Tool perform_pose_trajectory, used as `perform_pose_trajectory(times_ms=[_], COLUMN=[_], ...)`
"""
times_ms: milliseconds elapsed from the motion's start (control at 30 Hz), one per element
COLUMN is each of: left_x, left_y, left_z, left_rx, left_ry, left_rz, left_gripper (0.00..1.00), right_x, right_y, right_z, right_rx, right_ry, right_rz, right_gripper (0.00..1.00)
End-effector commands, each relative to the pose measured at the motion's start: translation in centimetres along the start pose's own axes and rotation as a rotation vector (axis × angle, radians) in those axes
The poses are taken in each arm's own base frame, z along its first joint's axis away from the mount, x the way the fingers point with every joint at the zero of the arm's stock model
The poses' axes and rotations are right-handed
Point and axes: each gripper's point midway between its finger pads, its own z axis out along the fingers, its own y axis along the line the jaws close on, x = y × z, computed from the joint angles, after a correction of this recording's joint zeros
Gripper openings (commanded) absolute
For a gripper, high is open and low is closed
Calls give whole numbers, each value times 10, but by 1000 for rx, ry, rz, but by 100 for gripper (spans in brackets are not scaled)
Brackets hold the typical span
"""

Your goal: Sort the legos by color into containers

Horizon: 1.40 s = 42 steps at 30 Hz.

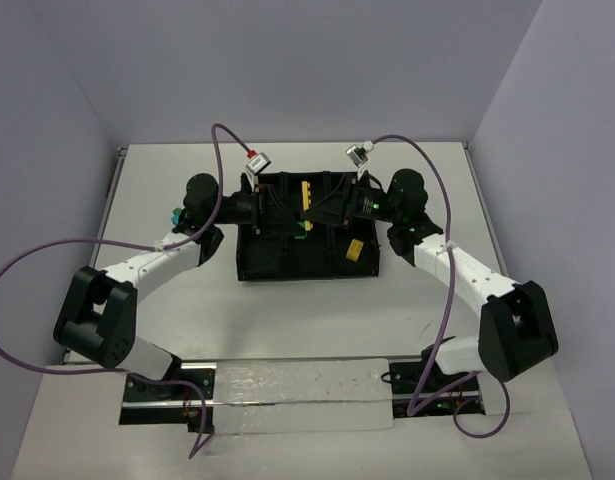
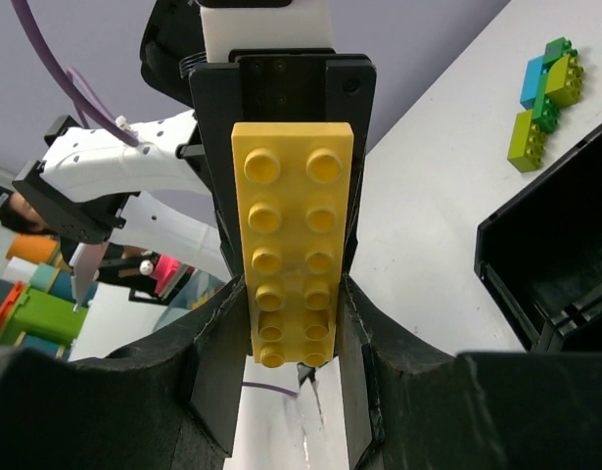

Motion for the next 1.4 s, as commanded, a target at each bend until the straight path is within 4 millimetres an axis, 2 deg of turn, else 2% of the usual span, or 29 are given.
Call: perform_pose_trajectory(times_ms=[0, 133, 200, 233, 333, 400, 433, 533, 600, 733, 767, 933, 1167, 1233, 1267, 1300, 1367], left_x=[-15, -24, -28, -29, -35, -36, -41, -33, -31, -26, -19, -10, 5, 7, 9, 10, 8], left_y=[-14, -5, 4, 7, 41, 64, 72, 94, 107, 130, 143, 164, 187, 190, 192, 192, 188], left_z=[-15, -29, -30, -29, -25, -23, -20, -10, -7, -2, 1, 9, 11, 11, 11, 11, 12], left_rx=[-9, -66, -89, -101, -215, -323, -361, -470, -529, -621, -661, -732, -796, -806, -809, -807, -801], left_ry=[-32, -64, -80, -79, -105, -115, -126, -113, -131, -143, -129, -103, -66, -61, -59, -55, -55], left_rz=[132, 113, 86, 68, -22, -72, -62, -118, -137, -171, -191, -219, -253, -259, -262, -263, -249], left_gripper=[0, 0, 0, 0, 0, 0, 0, 0, 0, 0, 0, 0, 1, 9, 18, 28, 46], right_x=[-18, -15, -12, -18, -13, -17, -11, 1, 8, 21, 24, 34, 46, 48, 49, 49, 47], right_y=[9, -3, -17, -24, -80, -115, -124, -156, -168, -186, -191, -201, -207, -208, -210, -209, -210], right_z=[-21, -35, -42, -44, -65, -84, -91, -114, -123, -132, -134, -131, -121, -117, -116, -115, -114], right_rx=[-3, 49, 141, 192, 515, 716, 772, 948, 1009, 1076, 1089, 1084, 1061, 1054, 1056, 1055, 1057], right_ry=[-26, -15, -11, -37, -48, -85, -74, -74, -64, -25, -11, 20, 70, 81, 87, 89, 87], right_rz=[-79, -92, -65, -107, -43, -29, -6, 25, 35, 51, 52, 71, 79, 80, 83, 82, 83], right_gripper=[17, 17, 17, 17, 17, 17, 17, 17, 18, 19, 21, 26, 44, 51, 58, 59, 71])
